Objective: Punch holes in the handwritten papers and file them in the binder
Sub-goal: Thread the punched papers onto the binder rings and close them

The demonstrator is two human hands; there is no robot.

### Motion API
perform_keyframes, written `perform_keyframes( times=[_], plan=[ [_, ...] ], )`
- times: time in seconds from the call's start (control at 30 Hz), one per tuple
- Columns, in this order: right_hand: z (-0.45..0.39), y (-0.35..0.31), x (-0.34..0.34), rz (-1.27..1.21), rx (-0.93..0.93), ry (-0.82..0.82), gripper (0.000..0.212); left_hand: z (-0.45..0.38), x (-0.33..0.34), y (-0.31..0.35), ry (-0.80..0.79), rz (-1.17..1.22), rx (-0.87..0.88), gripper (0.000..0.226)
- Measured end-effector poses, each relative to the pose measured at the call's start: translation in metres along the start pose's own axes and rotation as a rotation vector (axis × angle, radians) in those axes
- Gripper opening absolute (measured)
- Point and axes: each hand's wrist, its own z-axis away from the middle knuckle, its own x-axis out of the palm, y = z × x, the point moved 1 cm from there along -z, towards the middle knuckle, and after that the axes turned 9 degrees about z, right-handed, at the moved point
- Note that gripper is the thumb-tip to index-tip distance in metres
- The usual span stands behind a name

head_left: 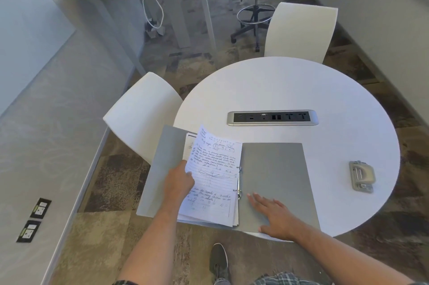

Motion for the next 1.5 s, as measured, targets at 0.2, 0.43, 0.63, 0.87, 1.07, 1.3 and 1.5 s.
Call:
perform_keyframes(
  times=[0.2,0.43,0.63,0.87,1.07,1.3,1.5],
  plan=[
    [-0.016,-0.015,-0.008,-0.005,0.131,0.079,0.09,0.004,0.018,-0.011,0.064,-0.145,0.05,0.042],
    [-0.025,-0.036,-0.018,0.334,0.045,0.072,0.084,0.012,0.036,-0.019,0.059,-0.361,-0.068,0.075],
    [-0.03,-0.042,-0.017,0.449,0.045,-0.038,0.082,0.012,0.041,-0.024,0.01,-0.284,-0.248,0.082],
    [-0.03,-0.033,-0.009,0.473,0.002,-0.09,0.097,0.006,0.042,-0.044,-0.085,0.109,-0.403,0.071],
    [-0.03,-0.027,-0.006,0.464,-0.014,-0.07,0.101,0.006,0.05,-0.075,-0.112,0.4,-0.463,0.052],
    [-0.03,-0.024,-0.011,0.444,-0.023,-0.1,0.098,0.001,0.03,-0.08,-0.043,0.648,-0.471,0.032],
    [-0.022,-0.016,-0.014,0.334,0.003,-0.1,0.093,-0.002,0.005,-0.042,-0.219,0.837,-0.332,0.009]
  ],
)
